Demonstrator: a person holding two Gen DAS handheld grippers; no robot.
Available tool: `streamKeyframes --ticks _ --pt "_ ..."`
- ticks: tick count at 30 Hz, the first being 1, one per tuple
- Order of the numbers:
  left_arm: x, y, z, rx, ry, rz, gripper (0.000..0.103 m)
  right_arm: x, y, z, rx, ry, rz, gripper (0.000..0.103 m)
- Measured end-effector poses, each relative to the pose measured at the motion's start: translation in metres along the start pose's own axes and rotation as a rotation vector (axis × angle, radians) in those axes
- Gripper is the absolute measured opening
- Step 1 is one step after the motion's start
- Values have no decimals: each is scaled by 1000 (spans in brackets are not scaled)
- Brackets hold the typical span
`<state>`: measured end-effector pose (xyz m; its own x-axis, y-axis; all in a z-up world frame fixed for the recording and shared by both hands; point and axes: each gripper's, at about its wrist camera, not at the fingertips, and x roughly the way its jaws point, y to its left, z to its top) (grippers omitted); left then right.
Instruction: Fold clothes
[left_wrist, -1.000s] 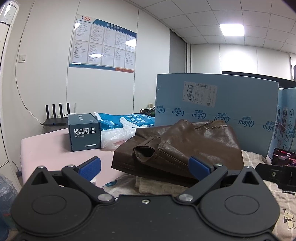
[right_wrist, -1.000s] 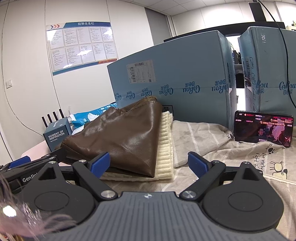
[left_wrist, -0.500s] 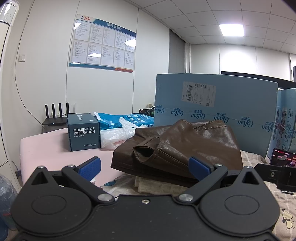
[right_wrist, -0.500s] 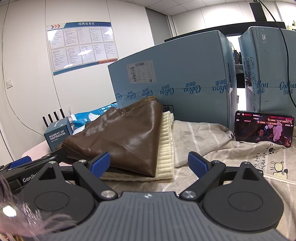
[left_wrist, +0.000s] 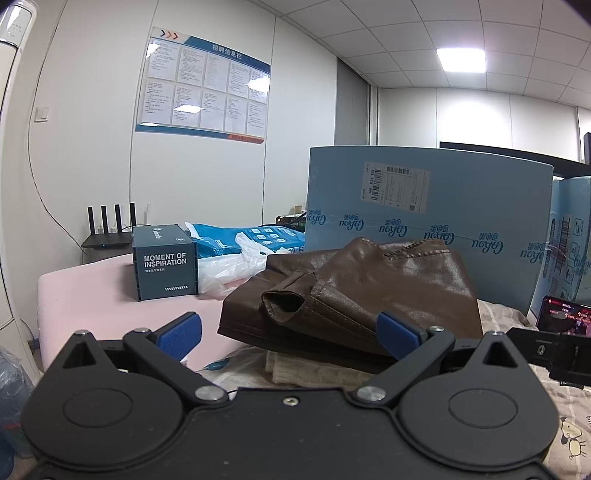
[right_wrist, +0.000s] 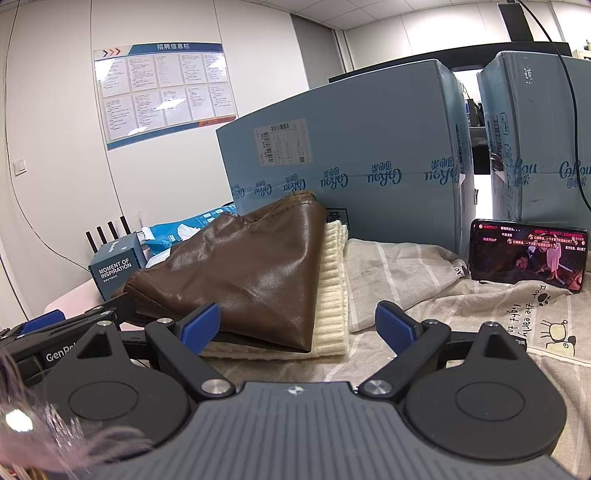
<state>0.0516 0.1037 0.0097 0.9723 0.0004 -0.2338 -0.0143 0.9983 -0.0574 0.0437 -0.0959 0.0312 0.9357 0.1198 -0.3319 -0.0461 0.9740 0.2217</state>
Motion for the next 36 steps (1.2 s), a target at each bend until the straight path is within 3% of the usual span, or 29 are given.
streamKeyframes --ticks 36 --pt "1 -6 -4 42 23 3 103 2 -2 -1 -7 22 -19 91"
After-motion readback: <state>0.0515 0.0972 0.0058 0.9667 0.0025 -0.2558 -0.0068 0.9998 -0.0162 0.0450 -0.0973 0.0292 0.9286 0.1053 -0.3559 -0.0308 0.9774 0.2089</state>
